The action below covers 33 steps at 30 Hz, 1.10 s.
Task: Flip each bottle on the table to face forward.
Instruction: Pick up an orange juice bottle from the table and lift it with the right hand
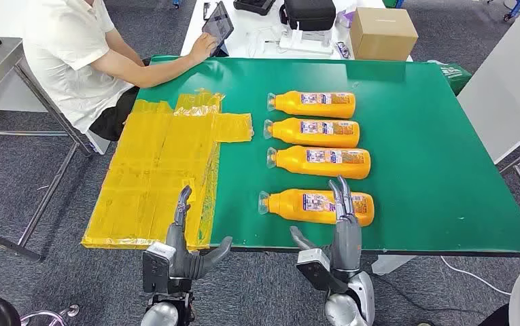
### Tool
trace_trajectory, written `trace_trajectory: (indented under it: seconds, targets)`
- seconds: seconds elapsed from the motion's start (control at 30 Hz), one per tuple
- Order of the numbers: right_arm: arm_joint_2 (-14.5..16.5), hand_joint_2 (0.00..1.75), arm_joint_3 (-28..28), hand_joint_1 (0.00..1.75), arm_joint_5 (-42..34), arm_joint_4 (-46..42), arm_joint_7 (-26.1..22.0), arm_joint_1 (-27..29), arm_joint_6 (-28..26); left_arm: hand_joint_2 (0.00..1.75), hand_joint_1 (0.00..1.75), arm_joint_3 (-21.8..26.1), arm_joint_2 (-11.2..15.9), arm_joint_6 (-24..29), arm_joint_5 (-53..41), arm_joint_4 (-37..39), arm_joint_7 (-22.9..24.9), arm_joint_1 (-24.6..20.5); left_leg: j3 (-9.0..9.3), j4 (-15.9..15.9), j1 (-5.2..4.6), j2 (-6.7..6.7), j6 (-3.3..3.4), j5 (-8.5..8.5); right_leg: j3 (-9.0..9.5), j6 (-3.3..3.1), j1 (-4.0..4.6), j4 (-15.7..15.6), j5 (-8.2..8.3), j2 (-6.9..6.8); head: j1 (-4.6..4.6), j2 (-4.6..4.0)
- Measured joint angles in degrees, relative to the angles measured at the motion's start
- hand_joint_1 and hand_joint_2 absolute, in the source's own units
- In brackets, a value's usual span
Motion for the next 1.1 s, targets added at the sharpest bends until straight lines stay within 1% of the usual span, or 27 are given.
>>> trace_trajectory:
  seconds: [0.07,0.2,0.3,0.47,0.57,0.73,0.93,1.1]
  targets:
    - [-0.7,1.75,-0.3,0.0,3.3,0.8,1.6,-0.4,0.0,1.75,0.0,0.0,0.0,-0.3,-0.1,0.1,0.2,0.0,0.0,0.0,0.0,0.0,0.0,0.0,0.0,0.0,0.0,0.0,0.0,0.0,0.01,0.0]
    - [-3.5,1.75,-2.3,0.0,15.3,4.1,5.8,-1.9,-0.1,1.75,0.0,-0.1,0.1,-1.6,-0.4,0.7,0.8,-0.1,-0.01,0.0,-0.02,0.0,0.0,0.0,0.0,0.02,-0.01,0.0,0.01,0.0,0.01,0.0]
    - [-5.4,1.75,-3.8,0.0,19.6,6.5,7.5,-3.3,-0.1,1.75,0.0,-0.2,0.1,-2.0,-0.7,1.3,1.1,-0.5,-0.01,0.0,-0.02,0.0,0.01,0.0,0.0,0.02,-0.01,0.0,0.02,0.0,0.01,0.0]
    - [-8.1,1.75,-4.1,0.0,21.6,9.0,11.0,-5.5,0.3,1.75,0.0,-0.2,0.0,-2.2,-1.2,2.1,1.6,-1.2,-0.01,0.0,-0.02,0.0,0.01,0.01,0.0,0.02,-0.01,0.0,0.03,0.0,-0.01,0.0]
    - [-9.6,1.75,-3.7,0.0,23.0,10.5,13.1,-6.9,1.8,1.75,0.0,-0.2,-0.1,-2.5,-1.3,2.5,1.8,-1.4,-0.02,0.0,-0.01,0.0,0.01,0.01,0.01,0.02,-0.01,0.0,0.03,0.0,0.0,0.0]
    - [-11.4,1.75,-1.9,0.0,23.9,13.5,14.7,-9.3,5.8,1.75,0.0,-0.3,-0.2,-2.9,-1.4,2.9,1.8,-2.0,-0.03,0.0,-0.02,-0.01,0.01,0.01,0.01,0.03,-0.01,0.0,0.03,0.0,0.0,0.0]
    - [-12.3,1.75,0.2,0.0,23.7,16.8,15.9,-11.9,9.9,1.75,0.0,-0.9,-0.5,-3.0,-1.5,3.1,1.9,-2.4,-0.02,0.0,-0.02,-0.01,0.01,0.01,0.01,0.04,-0.01,0.0,0.04,0.0,-0.01,0.0]
    - [-13.4,1.75,2.2,0.0,23.6,19.8,19.2,-14.5,16.6,1.75,0.0,-1.4,-0.6,-3.0,-1.9,3.3,2.3,-2.7,0.02,0.0,-0.02,0.02,0.01,0.01,0.02,0.04,-0.01,0.0,0.04,0.01,0.0,0.0]
